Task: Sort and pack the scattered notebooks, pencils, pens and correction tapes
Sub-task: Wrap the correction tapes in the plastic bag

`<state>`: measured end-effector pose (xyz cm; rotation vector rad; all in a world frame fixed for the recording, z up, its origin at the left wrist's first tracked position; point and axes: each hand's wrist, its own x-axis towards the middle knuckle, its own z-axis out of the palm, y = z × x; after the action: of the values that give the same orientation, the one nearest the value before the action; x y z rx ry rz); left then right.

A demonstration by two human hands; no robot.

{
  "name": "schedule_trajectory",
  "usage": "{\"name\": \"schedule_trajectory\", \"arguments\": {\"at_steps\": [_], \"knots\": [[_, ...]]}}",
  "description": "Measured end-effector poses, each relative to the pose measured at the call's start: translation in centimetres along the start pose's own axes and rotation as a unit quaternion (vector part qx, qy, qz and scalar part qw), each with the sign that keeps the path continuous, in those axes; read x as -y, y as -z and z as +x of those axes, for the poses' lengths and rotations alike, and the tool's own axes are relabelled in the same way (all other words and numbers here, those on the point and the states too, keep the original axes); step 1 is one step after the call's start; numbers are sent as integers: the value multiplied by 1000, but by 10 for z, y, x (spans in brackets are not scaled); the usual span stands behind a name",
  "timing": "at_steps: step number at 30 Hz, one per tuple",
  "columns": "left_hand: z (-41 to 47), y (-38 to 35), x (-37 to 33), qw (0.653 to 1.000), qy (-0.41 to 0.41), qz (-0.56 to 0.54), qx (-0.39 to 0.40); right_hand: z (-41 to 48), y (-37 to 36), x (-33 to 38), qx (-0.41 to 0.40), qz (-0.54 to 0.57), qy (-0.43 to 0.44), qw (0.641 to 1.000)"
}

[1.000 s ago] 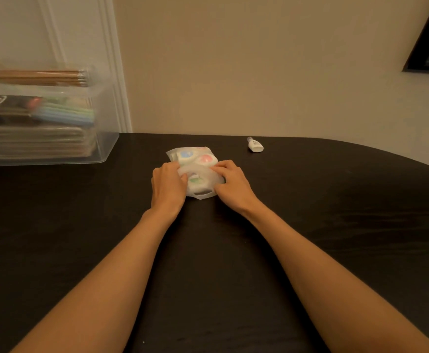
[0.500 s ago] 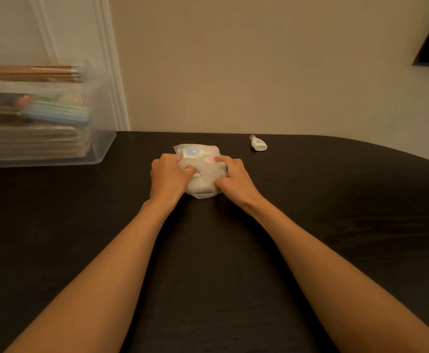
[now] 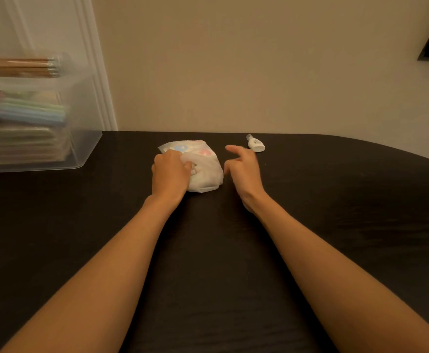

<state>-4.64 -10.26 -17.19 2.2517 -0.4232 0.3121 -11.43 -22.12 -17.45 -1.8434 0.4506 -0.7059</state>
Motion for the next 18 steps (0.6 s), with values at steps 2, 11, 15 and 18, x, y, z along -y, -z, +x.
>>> {"name": "schedule_trajectory", "arguments": {"at_steps": [2, 11, 15, 18], "knots": [[5, -7, -3, 1000, -12, 18, -9, 12, 6, -6, -113, -82, 12, 990], [36, -34, -2, 998, -31, 49, -34, 89, 27, -37, -109, -282, -78, 950], [47, -45, -1, 997, -35, 54, -39, 113, 26, -45, -27, -398, -45, 916], [49, -47, -2, 997, -35, 61, -33, 114, 22, -42, -42, -437, -14, 899]]}}
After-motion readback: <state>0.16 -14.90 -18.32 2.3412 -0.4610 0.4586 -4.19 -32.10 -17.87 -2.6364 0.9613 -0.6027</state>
